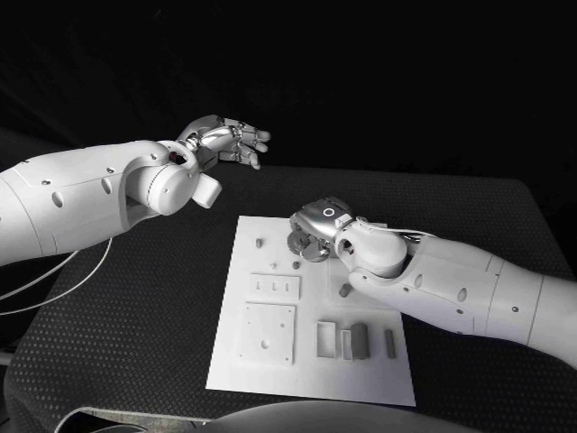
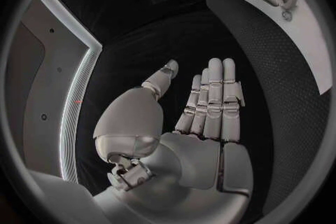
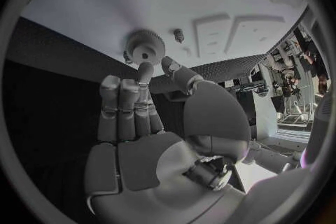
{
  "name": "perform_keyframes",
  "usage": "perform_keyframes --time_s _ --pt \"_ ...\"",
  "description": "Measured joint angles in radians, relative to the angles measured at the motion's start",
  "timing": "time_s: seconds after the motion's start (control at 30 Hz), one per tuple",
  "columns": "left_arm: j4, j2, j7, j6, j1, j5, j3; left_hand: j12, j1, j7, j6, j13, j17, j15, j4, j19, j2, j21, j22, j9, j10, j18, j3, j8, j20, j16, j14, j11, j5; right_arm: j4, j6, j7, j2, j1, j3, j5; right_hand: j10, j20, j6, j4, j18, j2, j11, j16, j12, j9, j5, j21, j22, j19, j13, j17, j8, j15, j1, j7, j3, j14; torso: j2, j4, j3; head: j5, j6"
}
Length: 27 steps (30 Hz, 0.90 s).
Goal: Assemble the parts on the task board
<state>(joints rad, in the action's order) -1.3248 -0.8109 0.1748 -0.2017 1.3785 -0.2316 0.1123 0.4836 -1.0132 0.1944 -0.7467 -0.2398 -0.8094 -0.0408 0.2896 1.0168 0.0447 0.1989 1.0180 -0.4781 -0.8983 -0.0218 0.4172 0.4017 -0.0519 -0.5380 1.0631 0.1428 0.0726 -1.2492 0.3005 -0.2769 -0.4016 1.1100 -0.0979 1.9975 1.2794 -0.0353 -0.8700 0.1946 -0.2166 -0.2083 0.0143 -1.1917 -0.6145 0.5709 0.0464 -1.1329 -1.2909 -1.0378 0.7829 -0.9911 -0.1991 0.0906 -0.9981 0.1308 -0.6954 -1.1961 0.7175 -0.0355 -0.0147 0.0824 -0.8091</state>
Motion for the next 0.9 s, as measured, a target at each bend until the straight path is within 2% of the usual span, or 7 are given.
perform_keyframes --time_s 0.2,0.33,0.4,0.6,0.67,0.9 --pt "-0.001 -0.004 0.0 0.0 0.0 0.0 0.0 0.0 -0.004 0.0 0.0 0.0 0.0 0.0 0.0 0.0 0.004 0.0 0.0 0.0 0.0 0.0 0.0 0.0 0.0 0.0 0.0 0.0 0.0 0.005 0.002 -0.002 -0.017 -0.007 0.0 -0.003 0.0 0.0 0.001 -0.006 0.0 0.0 0.0 0.0 0.0 0.0 0.0 0.0 0.0 0.0 -0.001 0.0 0.003 0.0 0.0 -0.002 0.0 0.0 0.0 0.0001 0.0008 0.0 0.001" --pt "-0.001 -0.005 0.0 0.0 0.0 0.0 0.0 0.0 -0.004 0.0 0.0 0.0 0.0 0.0 0.0 0.0 0.004 0.0 0.0 0.0 0.0 0.0 0.0 0.0 0.0 0.0 0.0 0.0 0.0 0.006 0.003 -0.003 -0.02 -0.008 0.0 -0.006 0.0 0.0 0.005 -0.017 0.0 -0.017 0.0 0.0 0.0 -0.003 0.0 0.004 0.0 0.0 -0.002 0.001 0.01 0.0 0.001 0.002 0.0 0.0 0.0 0.0006 0.0008 0.0 0.003" --pt "-0.001 -0.005 0.0 0.0 0.0 0.0 0.0 0.0 -0.004 0.0 0.0 0.0 0.0 0.0 0.0 0.0 0.004 0.0 0.0 0.0 0.0 0.0 0.0 0.0 0.0 0.0 0.0 0.0 0.0 0.006 0.003 -0.003 -0.019 -0.01 0.0 -0.007 0.0 0.0 0.01 -0.025 0.0 -0.033 0.0 0.0 0.0 -0.005 0.0 0.004 0.001 0.0 -0.003 0.001 0.01 0.0 0.006 0.002 -0.003 0.0 0.0 0.0005 0.0006 -0.002 0.003" --pt "-0.001 -0.005 0.0 0.001 0.0 0.0 0.0 0.0 -0.004 0.0 0.0 0.0 0.0 0.0 0.0 0.0 0.004 0.0 0.0 0.0 0.0 0.0 0.0 0.0 0.0 0.0 0.0 0.0 0.0 0.021 0.003 -0.003 -0.012 -0.014 0.0 -0.01 -0.011 0.002 0.039 -0.057 0.0 -0.065 0.01 0.0 0.0 -0.014 0.0 0.008 0.002 0.002 -0.005 0.002 0.034 -0.003 0.012 0.004 -0.004 0.004 0.001 -0.0012 0.0005 -0.006 0.003" --pt "-0.001 -0.005 -0.001 0.001 0.0 0.0 0.0 0.0 -0.004 0.0 0.0 0.0 0.0 0.0 0.0 0.0 0.004 0.0 0.0 0.0 0.0 0.0 0.0 0.0 0.0 0.0 0.0 0.0 0.0 0.029 0.003 -0.003 -0.011 -0.014 0.0 -0.011 -0.013 0.002 0.053 -0.067 0.0 -0.067 0.013 0.0 0.0 -0.017 0.0 0.008 0.002 0.002 -0.005 0.002 0.04 -0.012 0.009 0.007 -0.008 0.005 0.001 -0.0012 0.0006 -0.006 0.003" --pt "-0.001 -0.004 -0.001 0.005 0.0 0.0 0.0 0.0 0.0 0.0 0.0 0.0 0.0 0.0 0.0 0.0 0.008 0.0 0.0 0.0 0.0 0.0 0.0 0.0 0.0 0.0 0.0 0.0 0.0 0.052 0.006 -0.003 0.003 -0.015 0.0 -0.014 -0.011 0.002 0.063 -0.074 0.0 -0.071 0.018 0.0 0.0 -0.017 0.0 0.008 0.002 0.002 -0.005 0.002 0.045 -0.012 0.005 0.009 -0.008 0.005 0.001 -0.0023 -0.0006 -0.008 0.003"
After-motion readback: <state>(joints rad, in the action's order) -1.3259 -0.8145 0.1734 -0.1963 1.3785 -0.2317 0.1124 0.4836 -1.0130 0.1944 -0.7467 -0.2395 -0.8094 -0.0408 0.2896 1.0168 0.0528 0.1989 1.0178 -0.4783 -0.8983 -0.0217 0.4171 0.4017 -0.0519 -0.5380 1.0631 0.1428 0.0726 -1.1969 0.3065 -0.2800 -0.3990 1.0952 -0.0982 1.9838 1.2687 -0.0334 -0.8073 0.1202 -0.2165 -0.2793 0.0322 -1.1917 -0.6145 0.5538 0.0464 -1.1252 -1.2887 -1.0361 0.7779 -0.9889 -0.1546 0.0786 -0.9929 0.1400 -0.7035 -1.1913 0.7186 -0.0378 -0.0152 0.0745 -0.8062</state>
